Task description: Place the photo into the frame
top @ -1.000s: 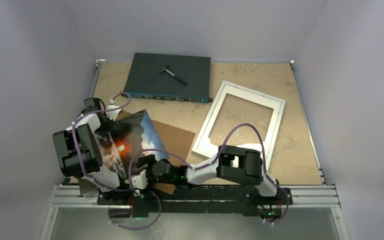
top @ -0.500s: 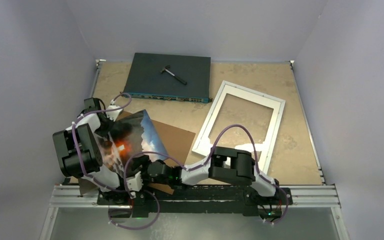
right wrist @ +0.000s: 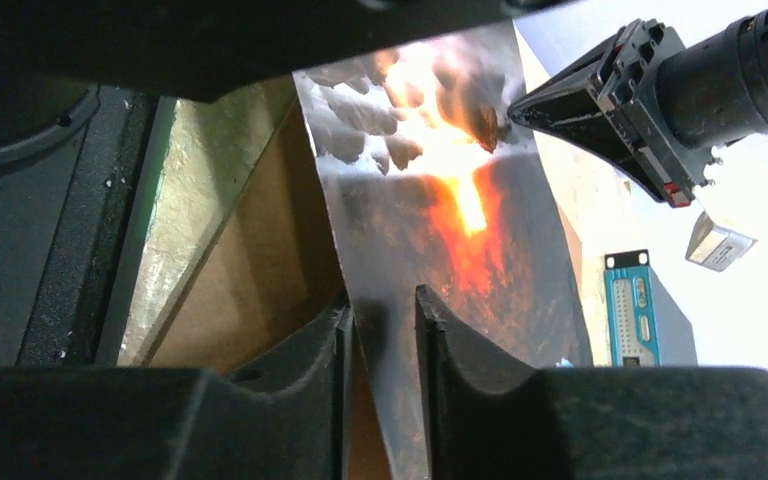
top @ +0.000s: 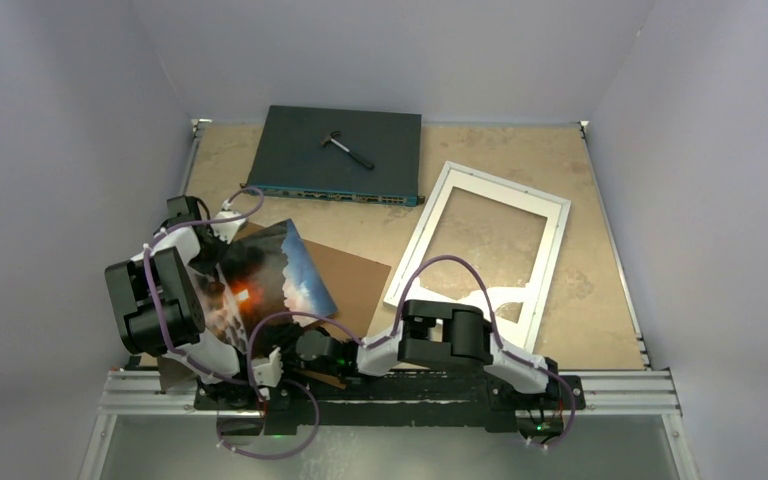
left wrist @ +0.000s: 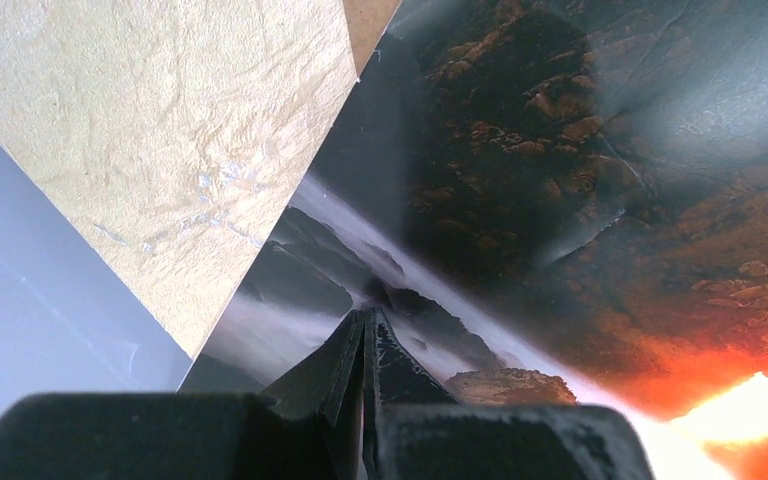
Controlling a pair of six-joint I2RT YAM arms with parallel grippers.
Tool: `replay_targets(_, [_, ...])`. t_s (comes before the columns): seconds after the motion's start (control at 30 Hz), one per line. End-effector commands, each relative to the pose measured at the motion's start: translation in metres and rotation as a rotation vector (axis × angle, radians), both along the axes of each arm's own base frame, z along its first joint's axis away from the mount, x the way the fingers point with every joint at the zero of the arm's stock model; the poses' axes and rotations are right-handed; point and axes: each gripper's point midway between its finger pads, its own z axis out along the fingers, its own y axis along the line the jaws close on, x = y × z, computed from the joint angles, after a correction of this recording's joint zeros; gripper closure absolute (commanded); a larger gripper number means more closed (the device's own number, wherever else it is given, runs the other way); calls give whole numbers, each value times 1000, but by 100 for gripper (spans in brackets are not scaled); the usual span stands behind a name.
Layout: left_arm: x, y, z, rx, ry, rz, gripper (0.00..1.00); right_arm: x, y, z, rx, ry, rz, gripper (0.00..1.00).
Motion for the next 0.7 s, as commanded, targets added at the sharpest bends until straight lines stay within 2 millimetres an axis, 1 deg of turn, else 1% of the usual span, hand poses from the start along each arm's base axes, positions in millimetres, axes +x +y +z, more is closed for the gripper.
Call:
replay_targets(0.0, [-32, -22, -28, -115, 131, -26, 100, 8, 9, 39, 113, -62, -56, 76])
replay_targets(0.13, [-23, -21, -17, -120, 102, -26, 100, 11, 9, 47, 117, -72, -75, 98])
replay_targets(0.2, [-12, -22, -3, -133, 62, -15, 100, 12, 7, 54, 124, -78, -85, 100])
replay_targets(0.23, [-5, -22, 7, -144, 36, -9, 96, 14, 5, 57, 132, -83, -95, 100])
replay_targets(0.27, [5, -23, 20, -155, -4, -6, 88, 15, 3, 61, 140, -90, -100, 100])
replay_targets(0.3, [16, -24, 35, -170, -55, 0, 77, 15, 1, 63, 144, -96, -102, 100])
replay_targets(0.33, [30, -24, 56, -183, -126, 10, 65, 15, 0, 65, 147, -95, -102, 100])
replay_targets(0.37, [45, -26, 82, -211, -213, 17, 48, 16, -1, 66, 146, -89, -106, 100])
replay_targets(0.4, [59, -29, 110, -247, -305, 17, 41, 17, -2, 68, 146, -82, -114, 100])
replay_targets(0.47, [87, -39, 173, -330, -498, 13, 20, 24, -5, 75, 151, -78, -139, 100])
replay_targets(0.5, [99, -42, 206, -352, -581, 9, 15, 28, -6, 79, 151, -74, -153, 100])
replay_targets(0.6, [126, -45, 295, -424, -772, 33, 11, 47, -8, 100, 183, -19, -219, 100])
replay_targets(0.63, [133, -42, 335, -430, -851, 48, 10, 56, -9, 110, 197, 16, -239, 100])
replay_targets(0.67, [137, -41, 358, -438, -898, 66, 9, 64, -11, 119, 210, 60, -256, 100])
